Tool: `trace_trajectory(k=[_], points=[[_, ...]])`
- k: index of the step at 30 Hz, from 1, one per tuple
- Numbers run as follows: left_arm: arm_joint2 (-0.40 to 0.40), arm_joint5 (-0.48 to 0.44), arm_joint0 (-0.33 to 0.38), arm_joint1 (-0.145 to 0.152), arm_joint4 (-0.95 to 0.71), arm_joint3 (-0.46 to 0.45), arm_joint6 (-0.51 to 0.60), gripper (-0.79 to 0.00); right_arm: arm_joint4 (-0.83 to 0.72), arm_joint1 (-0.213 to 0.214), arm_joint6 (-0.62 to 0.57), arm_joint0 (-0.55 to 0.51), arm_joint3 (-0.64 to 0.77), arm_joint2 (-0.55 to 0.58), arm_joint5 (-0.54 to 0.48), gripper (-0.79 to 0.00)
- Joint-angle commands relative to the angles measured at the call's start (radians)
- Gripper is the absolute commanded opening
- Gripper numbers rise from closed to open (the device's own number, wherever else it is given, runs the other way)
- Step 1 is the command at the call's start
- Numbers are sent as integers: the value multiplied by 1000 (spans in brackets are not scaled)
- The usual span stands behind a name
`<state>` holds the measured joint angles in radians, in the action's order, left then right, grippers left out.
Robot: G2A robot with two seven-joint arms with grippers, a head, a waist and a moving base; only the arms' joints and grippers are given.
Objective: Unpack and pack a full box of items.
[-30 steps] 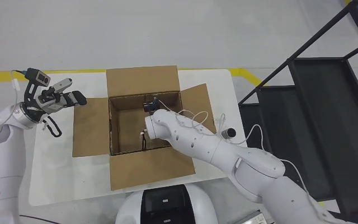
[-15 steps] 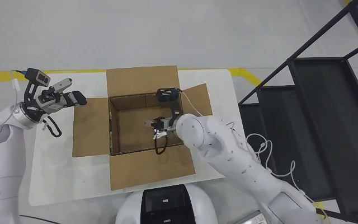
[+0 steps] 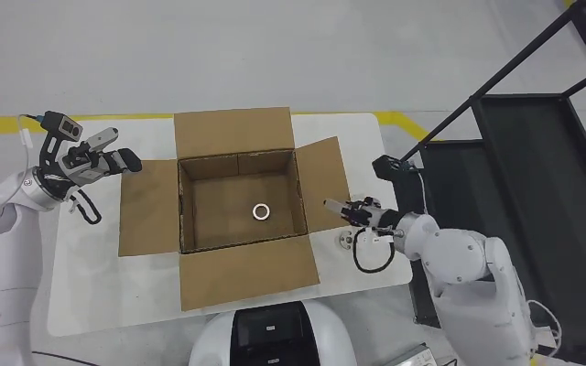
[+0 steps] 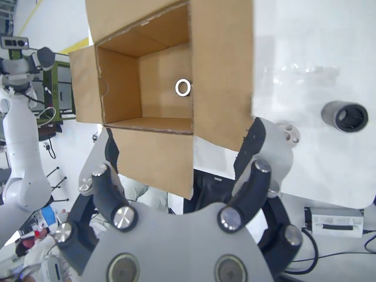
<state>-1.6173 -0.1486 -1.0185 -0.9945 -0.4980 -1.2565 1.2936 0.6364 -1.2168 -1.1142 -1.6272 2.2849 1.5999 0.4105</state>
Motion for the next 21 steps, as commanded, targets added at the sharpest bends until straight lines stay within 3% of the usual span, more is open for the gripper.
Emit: trace_trajectory(k=[1, 10, 21], points=[[0, 0, 0, 0, 0, 0, 0, 0, -16, 2, -4, -30, -11, 39, 8, 0], [0, 0, 0, 0, 0, 0, 0, 0, -26, 12, -8, -96, -148, 119, 64, 0], [0, 0, 0, 0, 0, 0, 0, 0, 175, 30, -84, -4, -353, -17, 43, 0]])
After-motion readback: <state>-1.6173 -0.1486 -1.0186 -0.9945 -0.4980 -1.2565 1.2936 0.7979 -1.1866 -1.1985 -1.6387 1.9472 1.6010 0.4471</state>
